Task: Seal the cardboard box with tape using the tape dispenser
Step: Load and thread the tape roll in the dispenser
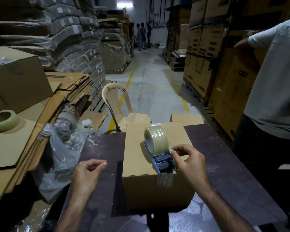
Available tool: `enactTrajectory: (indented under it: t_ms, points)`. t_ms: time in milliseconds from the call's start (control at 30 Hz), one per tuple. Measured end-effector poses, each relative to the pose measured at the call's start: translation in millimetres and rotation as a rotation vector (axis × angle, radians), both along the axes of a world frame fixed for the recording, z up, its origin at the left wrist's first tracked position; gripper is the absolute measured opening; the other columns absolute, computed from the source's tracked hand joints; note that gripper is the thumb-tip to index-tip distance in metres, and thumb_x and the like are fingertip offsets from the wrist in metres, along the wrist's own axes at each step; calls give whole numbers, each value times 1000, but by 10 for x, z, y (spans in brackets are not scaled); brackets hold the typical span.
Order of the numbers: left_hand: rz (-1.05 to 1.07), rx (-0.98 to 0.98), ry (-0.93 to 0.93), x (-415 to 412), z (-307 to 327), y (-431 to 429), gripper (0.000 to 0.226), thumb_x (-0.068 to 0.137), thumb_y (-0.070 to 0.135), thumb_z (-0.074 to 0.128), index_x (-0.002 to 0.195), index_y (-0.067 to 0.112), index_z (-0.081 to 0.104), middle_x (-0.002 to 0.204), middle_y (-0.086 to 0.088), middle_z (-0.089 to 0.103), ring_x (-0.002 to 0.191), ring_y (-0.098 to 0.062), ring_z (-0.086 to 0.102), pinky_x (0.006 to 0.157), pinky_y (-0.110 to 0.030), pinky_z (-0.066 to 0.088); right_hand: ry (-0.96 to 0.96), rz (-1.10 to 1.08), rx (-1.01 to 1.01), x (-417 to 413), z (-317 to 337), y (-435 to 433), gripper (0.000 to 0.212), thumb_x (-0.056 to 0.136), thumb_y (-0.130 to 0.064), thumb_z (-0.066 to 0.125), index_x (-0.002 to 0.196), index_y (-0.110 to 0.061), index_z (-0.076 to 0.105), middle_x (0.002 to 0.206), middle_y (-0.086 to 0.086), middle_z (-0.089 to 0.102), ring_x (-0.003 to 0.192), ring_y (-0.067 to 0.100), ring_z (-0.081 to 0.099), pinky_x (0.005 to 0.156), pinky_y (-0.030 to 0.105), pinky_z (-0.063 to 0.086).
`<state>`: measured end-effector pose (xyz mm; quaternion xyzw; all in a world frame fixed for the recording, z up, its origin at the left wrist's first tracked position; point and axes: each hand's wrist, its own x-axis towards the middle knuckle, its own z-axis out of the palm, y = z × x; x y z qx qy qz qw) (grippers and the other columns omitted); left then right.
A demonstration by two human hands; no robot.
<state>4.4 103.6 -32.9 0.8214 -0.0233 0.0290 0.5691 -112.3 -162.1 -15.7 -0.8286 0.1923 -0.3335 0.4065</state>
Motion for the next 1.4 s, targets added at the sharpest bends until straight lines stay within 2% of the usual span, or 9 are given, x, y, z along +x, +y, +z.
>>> enactTrajectory:
  t_ms: [133,200,400,500,567,667,1100,1267,1400]
  points:
    - [59,-239,176,114,-126,168,34,83,-2,68,117,4,64,74,-8,73,67,-17,70,56,-15,56,3,5,-5,4,5,18,11,82,-15,72,89,-22,68,82,-17,63,81,2,61,70,33,58]
    - [149,-164,170,160,-180,278,50,81,11,74,128,7,57,70,-8,73,63,-17,65,59,-21,56,7,12,-33,21,18,3,11,82,-15,71,91,-21,69,83,-16,63,82,1,60,72,32,57]
    - [162,281,-79,21,58,290,26,79,23,77,100,7,75,114,-14,68,109,-27,62,92,-36,44,132,126,-115,123,66,-78,29,85,-21,68,114,-18,65,92,-11,59,85,3,57,73,21,51]
    - [6,224,-210,-173,161,-32,14,82,19,74,69,19,72,91,-1,69,88,-17,65,79,-28,48,213,120,-132,148,52,-98,23,87,-23,67,109,-17,66,96,-8,59,86,4,56,69,14,47]
    - [-144,177,-252,-342,230,-360,8,86,16,69,85,24,70,89,6,65,81,-6,63,67,-11,45,256,131,-130,140,36,-114,22,88,-23,65,109,-16,67,97,-5,58,87,6,56,73,17,50]
    - [-354,108,-99,-487,286,-826,22,89,22,65,109,28,65,87,7,63,74,-4,62,57,-7,45,275,135,-101,109,19,-156,18,87,-22,66,104,-15,70,93,-7,59,85,6,58,76,25,54]
    - [-279,197,140,-492,194,-1250,20,84,43,67,85,24,64,76,7,67,71,-8,62,60,-24,48,124,108,-5,-46,-112,-55,17,78,-7,73,88,-20,74,74,-16,68,69,-6,63,59,4,45]
    - [-411,-192,518,-454,262,-1308,18,93,20,60,82,8,66,53,3,47,42,-7,39,38,-18,32,73,131,-47,-54,-164,-73,19,76,-4,76,88,-19,76,80,-12,70,72,-3,64,62,5,47]
    - [-466,-192,612,-412,267,-1353,18,93,19,60,86,5,68,54,2,52,42,-6,36,35,-16,29,55,167,-163,-60,-221,-95,19,75,-1,76,85,-17,76,82,-9,69,71,0,63,65,6,48]
